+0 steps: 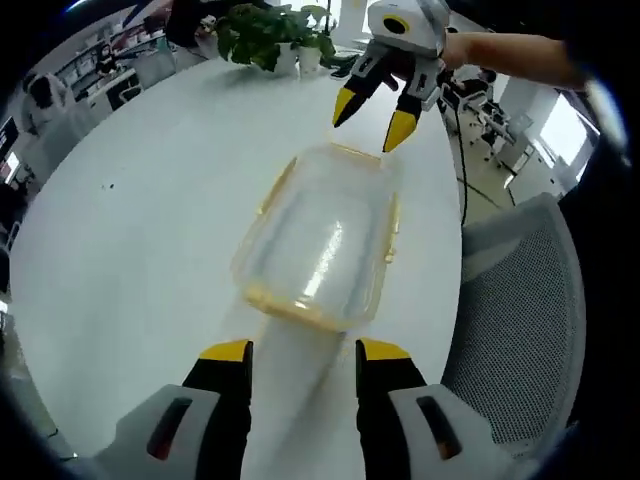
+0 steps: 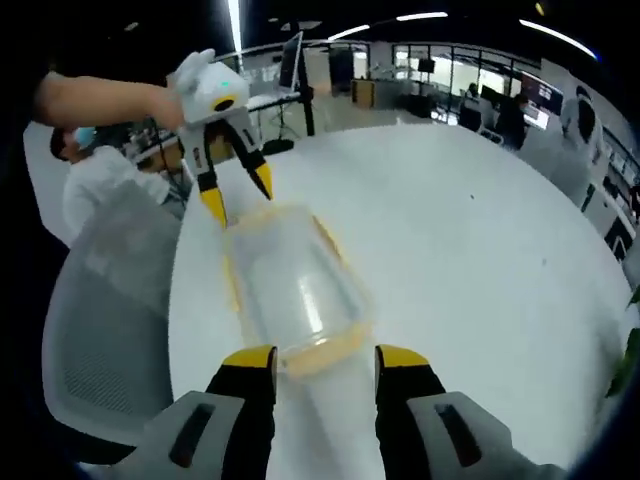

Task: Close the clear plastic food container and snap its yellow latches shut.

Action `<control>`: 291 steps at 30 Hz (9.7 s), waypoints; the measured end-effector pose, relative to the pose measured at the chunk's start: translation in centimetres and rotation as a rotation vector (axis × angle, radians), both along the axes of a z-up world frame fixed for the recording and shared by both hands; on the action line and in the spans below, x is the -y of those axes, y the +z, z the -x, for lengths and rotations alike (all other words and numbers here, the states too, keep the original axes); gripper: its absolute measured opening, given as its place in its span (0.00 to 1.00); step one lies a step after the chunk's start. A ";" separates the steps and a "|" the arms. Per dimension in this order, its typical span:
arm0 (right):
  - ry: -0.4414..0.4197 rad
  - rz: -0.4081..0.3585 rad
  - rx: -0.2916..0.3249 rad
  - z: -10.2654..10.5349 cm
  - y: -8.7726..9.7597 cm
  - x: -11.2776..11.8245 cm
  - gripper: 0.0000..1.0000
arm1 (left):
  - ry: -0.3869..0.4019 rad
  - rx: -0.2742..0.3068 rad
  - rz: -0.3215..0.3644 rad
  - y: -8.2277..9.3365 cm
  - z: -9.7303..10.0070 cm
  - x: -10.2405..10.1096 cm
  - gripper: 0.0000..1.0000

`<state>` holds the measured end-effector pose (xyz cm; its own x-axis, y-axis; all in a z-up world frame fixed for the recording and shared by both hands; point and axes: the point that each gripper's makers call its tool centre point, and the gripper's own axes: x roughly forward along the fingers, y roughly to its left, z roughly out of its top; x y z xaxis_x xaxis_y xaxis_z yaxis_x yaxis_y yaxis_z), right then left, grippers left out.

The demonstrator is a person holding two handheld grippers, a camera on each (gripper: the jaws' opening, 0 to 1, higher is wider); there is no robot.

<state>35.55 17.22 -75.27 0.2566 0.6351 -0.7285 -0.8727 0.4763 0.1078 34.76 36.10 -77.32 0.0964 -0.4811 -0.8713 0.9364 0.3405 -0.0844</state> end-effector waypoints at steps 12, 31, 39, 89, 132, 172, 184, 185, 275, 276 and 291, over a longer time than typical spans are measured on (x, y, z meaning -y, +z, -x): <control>-0.103 0.004 -0.071 0.4 -0.3 0.0 0.30 | 0.168 -0.060 0.085 0.1 -0.5 0.6 0.39; -0.271 -0.106 -0.136 -0.7 0.3 -0.5 0.28 | 0.504 -0.203 0.269 1.0 -2.2 1.4 0.36; -0.299 -0.144 -0.169 -0.7 0.0 -0.9 0.28 | 0.601 -0.243 0.259 0.4 -2.1 1.1 0.35; -0.344 -0.108 -0.284 0.6 -2.1 -1.3 0.17 | 0.819 -0.374 0.345 -1.1 -1.3 3.0 0.25; -0.355 -0.070 -0.190 -0.4 -2.0 -1.6 0.22 | 0.801 -0.424 0.303 -1.1 -1.9 2.8 0.29; -0.275 0.014 -0.190 -0.7 -1.9 -1.8 0.21 | 0.677 -0.187 0.219 -0.3 -2.1 3.2 0.36; -0.182 0.091 -0.081 -1.1 -1.6 -1.9 0.24 | 0.458 0.035 0.108 0.5 -2.8 3.4 0.39; -0.161 0.099 -0.070 -1.1 -1.6 -2.0 0.24 | 0.433 0.046 0.096 0.6 -2.9 3.5 0.38; 0.084 -0.055 -0.144 -3.9 -1.6 -10.3 0.44 | -0.032 0.323 0.023 1.7 0.1 9.0 0.62; 0.083 -0.057 -0.145 -4.0 -1.6 -10.2 0.44 | -0.033 0.326 0.021 1.7 0.0 9.0 0.62; 0.124 -0.054 -0.162 -3.4 -2.1 -10.3 0.41 | -0.099 0.327 0.028 1.8 0.9 9.7 0.62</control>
<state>38.92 27.50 -77.40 0.0564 0.6937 -0.7181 -0.8933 0.3563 0.2740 33.90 26.37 -75.53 0.3200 -0.5255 -0.7883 0.9439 0.2485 0.2176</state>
